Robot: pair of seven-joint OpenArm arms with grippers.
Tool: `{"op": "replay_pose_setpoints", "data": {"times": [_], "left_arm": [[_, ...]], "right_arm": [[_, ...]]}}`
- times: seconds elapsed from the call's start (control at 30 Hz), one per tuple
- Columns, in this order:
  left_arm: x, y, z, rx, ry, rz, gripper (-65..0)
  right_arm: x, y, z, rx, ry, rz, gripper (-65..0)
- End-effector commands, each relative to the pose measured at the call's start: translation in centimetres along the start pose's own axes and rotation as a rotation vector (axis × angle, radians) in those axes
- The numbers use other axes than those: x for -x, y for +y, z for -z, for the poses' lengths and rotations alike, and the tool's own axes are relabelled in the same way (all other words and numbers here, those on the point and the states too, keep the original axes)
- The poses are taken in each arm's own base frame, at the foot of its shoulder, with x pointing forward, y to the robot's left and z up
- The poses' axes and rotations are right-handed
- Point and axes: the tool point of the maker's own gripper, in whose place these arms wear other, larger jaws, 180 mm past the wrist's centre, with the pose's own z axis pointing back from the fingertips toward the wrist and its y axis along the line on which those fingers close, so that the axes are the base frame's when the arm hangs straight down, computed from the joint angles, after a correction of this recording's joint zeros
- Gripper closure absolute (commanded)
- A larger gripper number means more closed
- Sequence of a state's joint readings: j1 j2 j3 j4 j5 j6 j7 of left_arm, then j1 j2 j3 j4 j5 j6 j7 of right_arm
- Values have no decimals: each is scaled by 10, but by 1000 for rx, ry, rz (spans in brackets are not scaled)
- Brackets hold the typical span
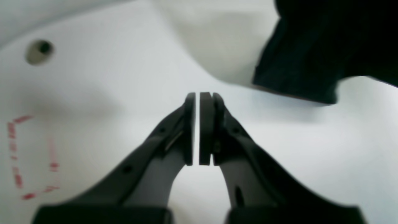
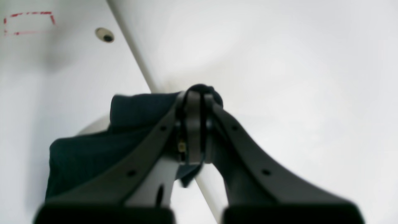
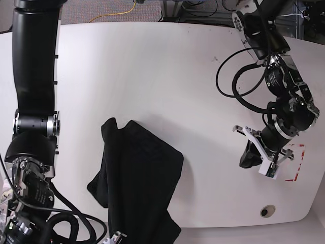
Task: Layout the t-shirt on the table in an organized manner, then fold the t-shirt properly
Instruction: 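Lift the shirt with the right gripper and drag it away from the left gripper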
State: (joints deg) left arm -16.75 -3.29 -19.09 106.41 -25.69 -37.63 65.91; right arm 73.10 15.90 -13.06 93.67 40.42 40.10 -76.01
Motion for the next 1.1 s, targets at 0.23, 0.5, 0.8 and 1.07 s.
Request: {"op": "replay_pose_setpoints", "data": {"times": [0.23,0.5,0.8,1.07], "left_arm": [[-50,38,-20,-94,-123,37,0],[-57,49,-25,-122,-123,30,0],[-56,50,-26,-127,-124,24,0],[-52,60,-33,-156,-128,-2,0]], "right_arm": [[-34,4,3,-8,-104,-13,0],[-58,21,20,-9,-130,-26,0],[-85,47,37,-81,-183,-6,0],[-92,60,53,-123,-181,24,0]]}}
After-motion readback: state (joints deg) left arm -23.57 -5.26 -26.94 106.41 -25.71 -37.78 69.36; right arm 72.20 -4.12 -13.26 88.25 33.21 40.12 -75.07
